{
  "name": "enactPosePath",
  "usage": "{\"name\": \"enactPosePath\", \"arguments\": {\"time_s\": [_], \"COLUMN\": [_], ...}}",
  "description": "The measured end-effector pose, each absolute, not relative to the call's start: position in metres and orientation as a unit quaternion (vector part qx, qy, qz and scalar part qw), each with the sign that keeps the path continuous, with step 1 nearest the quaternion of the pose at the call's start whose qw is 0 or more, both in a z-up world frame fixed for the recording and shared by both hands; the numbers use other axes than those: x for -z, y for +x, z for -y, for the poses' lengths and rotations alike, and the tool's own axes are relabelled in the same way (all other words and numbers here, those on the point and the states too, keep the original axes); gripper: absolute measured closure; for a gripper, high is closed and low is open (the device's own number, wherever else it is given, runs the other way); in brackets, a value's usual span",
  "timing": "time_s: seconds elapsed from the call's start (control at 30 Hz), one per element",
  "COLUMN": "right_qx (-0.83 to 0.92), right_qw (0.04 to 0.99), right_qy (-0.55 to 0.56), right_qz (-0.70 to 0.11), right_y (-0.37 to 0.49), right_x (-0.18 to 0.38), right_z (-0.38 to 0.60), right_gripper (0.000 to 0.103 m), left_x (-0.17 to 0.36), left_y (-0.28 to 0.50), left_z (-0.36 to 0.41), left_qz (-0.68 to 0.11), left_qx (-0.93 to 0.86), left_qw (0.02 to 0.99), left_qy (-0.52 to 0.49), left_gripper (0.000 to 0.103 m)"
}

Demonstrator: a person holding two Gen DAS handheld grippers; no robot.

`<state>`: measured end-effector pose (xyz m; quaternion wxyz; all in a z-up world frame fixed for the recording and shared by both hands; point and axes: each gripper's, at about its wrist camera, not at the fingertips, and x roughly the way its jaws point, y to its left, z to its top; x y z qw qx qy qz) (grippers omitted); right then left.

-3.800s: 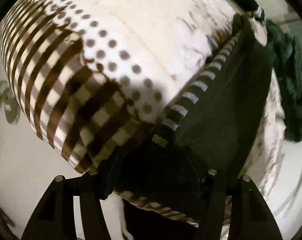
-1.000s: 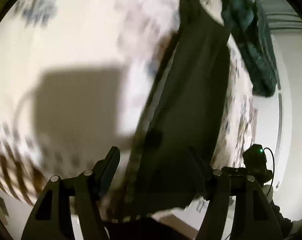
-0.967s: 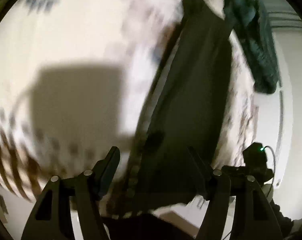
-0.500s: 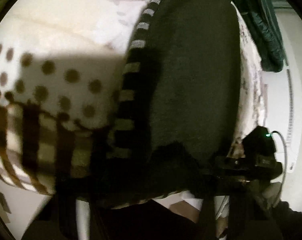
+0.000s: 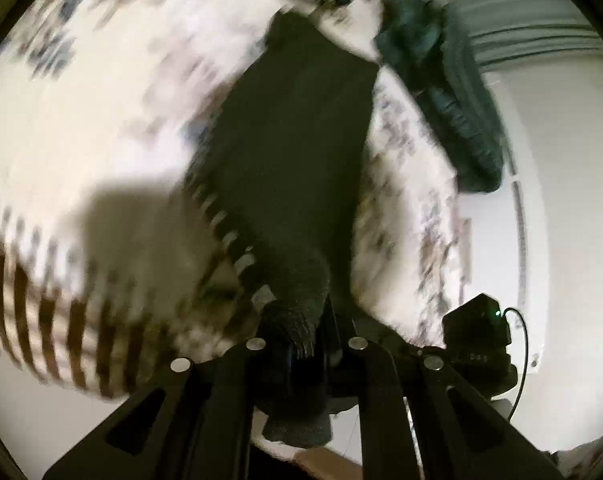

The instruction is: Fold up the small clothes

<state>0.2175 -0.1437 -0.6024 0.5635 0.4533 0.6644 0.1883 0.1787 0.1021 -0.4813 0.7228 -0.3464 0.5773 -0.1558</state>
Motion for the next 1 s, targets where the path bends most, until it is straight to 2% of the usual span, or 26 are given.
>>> {"name": "enactPosePath", "arguments": {"time_s": [0.17, 0.33, 0.6, 0.73, 0.8, 0.87, 0.93, 1.0], "right_qx": [-0.188, -0.173, -0.119, -0.098, -0.094, -0.093, -0.09, -0.094], "right_qw": [0.596, 0.639, 0.662, 0.657, 0.658, 0.661, 0.666, 0.669], "right_qy": [0.473, 0.466, 0.437, 0.455, 0.461, 0.463, 0.454, 0.436], "right_qz": [-0.621, -0.587, -0.598, -0.594, -0.588, -0.584, -0.585, -0.594], "right_y": [0.298, 0.428, 0.612, 0.658, 0.666, 0.668, 0.665, 0.661], "right_x": [0.569, 0.563, 0.613, 0.632, 0.637, 0.641, 0.637, 0.635], "right_z": [0.145, 0.146, 0.17, 0.177, 0.185, 0.194, 0.198, 0.198], "right_gripper": [0.091, 0.091, 0.091, 0.086, 0.076, 0.04, 0.036, 0.036], "left_x": [0.46, 0.476, 0.537, 0.567, 0.576, 0.582, 0.582, 0.575], "left_y": [0.26, 0.364, 0.511, 0.558, 0.564, 0.563, 0.557, 0.552], "left_z": [-0.1, -0.102, -0.104, -0.101, -0.102, -0.102, -0.103, -0.107], "left_qz": [-0.538, -0.511, -0.534, -0.57, -0.582, -0.588, -0.577, -0.562], "left_qx": [0.181, 0.185, 0.174, 0.163, 0.16, 0.162, 0.166, 0.168], "left_qw": [0.746, 0.77, 0.759, 0.734, 0.723, 0.713, 0.716, 0.727], "left_qy": [-0.347, -0.334, -0.33, -0.33, -0.337, -0.346, -0.355, -0.357], "left_gripper": [0.095, 0.095, 0.092, 0.086, 0.085, 0.08, 0.056, 0.042]}}
